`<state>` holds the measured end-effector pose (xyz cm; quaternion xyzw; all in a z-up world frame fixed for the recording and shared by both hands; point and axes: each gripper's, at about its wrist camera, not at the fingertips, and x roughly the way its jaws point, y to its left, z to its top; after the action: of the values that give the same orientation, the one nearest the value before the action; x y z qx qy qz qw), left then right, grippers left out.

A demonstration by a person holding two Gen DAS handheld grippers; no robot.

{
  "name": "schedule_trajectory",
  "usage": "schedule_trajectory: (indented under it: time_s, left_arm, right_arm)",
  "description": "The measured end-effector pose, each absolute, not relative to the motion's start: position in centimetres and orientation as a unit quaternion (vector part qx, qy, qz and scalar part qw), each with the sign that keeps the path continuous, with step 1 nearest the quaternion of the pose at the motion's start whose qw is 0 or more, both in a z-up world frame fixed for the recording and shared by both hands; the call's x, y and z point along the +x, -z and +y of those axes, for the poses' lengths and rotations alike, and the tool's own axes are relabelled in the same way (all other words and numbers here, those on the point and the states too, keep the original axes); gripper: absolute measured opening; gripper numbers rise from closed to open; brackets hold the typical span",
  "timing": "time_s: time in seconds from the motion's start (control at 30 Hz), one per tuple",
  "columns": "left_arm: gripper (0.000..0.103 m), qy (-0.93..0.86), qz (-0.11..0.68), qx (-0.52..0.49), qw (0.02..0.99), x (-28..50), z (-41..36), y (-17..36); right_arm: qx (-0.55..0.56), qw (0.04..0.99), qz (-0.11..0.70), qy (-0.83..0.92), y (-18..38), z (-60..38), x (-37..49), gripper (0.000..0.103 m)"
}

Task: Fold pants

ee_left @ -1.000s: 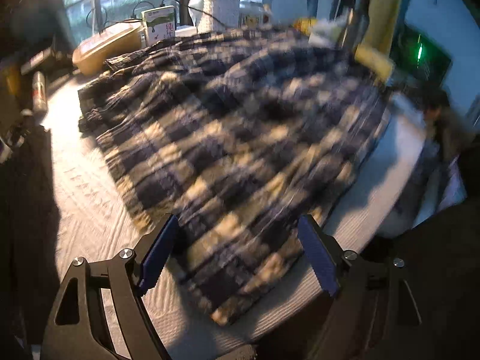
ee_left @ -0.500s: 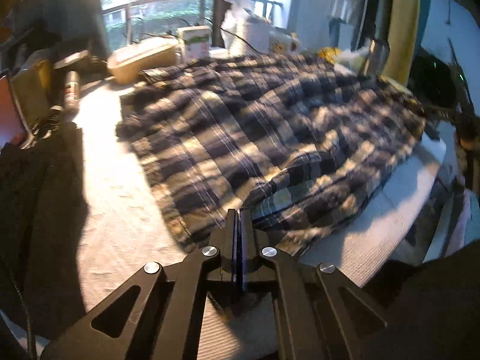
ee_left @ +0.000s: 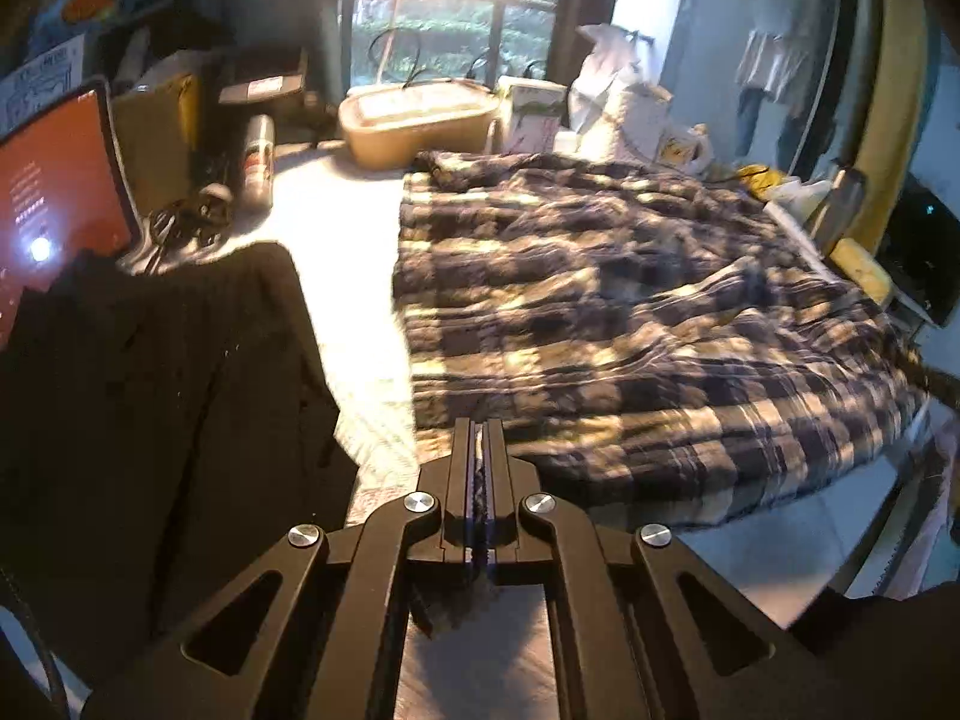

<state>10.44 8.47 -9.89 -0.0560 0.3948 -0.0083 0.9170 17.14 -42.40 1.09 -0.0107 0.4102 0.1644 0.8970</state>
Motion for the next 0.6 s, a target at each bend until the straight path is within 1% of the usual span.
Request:
schedule_trajectory:
  time_s: [0.03,0.1,0.13,0.17,0.2,0.23,0.3,0.33,0.37,0.4,0.47,0.57,0.6]
  left_arm:
    - [0.003,0.006,0.395,-0.053,0.917,10.4,8.4,9.8]
    - [0.016,0.001,0.391,-0.045,0.919,10.3,8.5,9.4]
    - [0.036,-0.005,0.388,-0.043,0.921,10.2,8.5,9.1]
    - [0.054,-0.007,0.384,-0.044,0.922,10.1,8.6,8.7]
    - [0.058,-0.01,0.376,-0.047,0.926,10.0,8.9,8.1]
    - [0.061,-0.01,0.365,-0.055,0.929,10.0,9.2,7.4]
    - [0.062,-0.01,0.358,-0.061,0.932,10.1,9.4,6.5]
    - [0.062,-0.01,0.355,-0.063,0.933,10.3,9.5,6.1]
    - [0.062,-0.009,0.354,-0.064,0.933,10.6,9.6,5.8]
    - [0.062,-0.007,0.353,-0.064,0.933,10.8,9.6,5.7]
    - [0.062,-0.004,0.358,-0.064,0.931,11.5,9.3,5.9]
    - [0.062,0.001,0.396,-0.068,0.916,12.8,8.7,7.9]
    - [0.062,0.002,0.418,-0.065,0.906,13.1,8.3,9.0]
  right_arm:
    - [-0.009,0.893,0.421,-0.161,-0.1,-42.4,17.1,0.026]
    - [0.003,0.885,0.437,-0.158,1.3,-42.5,17.0,0.026]
    - [0.009,0.884,0.441,-0.154,1.8,-42.7,17.0,0.026]
    - [0.013,0.884,0.441,-0.152,1.9,-42.8,17.0,0.027]
    - [0.019,0.884,0.441,-0.154,1.8,-43.0,17.1,0.028]
    - [0.02,0.886,0.437,-0.154,1.5,-43.2,17.1,0.03]
    - [0.015,0.893,0.424,-0.152,0.6,-43.2,17.2,0.04]
    - [0.012,0.897,0.415,-0.149,0.0,-43.4,17.2,0.055]
    - [0.01,0.903,0.405,-0.146,-0.7,-43.5,17.2,0.067]
    - [0.013,0.907,0.395,-0.144,-1.2,-43.8,17.1,0.069]
    - [0.019,0.911,0.385,-0.145,-2.1,-44.1,17.5,0.07]
    - [0.005,0.913,0.377,-0.157,-2.2,-43.7,17.9,0.07]
    - [-0.002,0.908,0.386,-0.162,-1.7,-43.2,18.2,0.07]
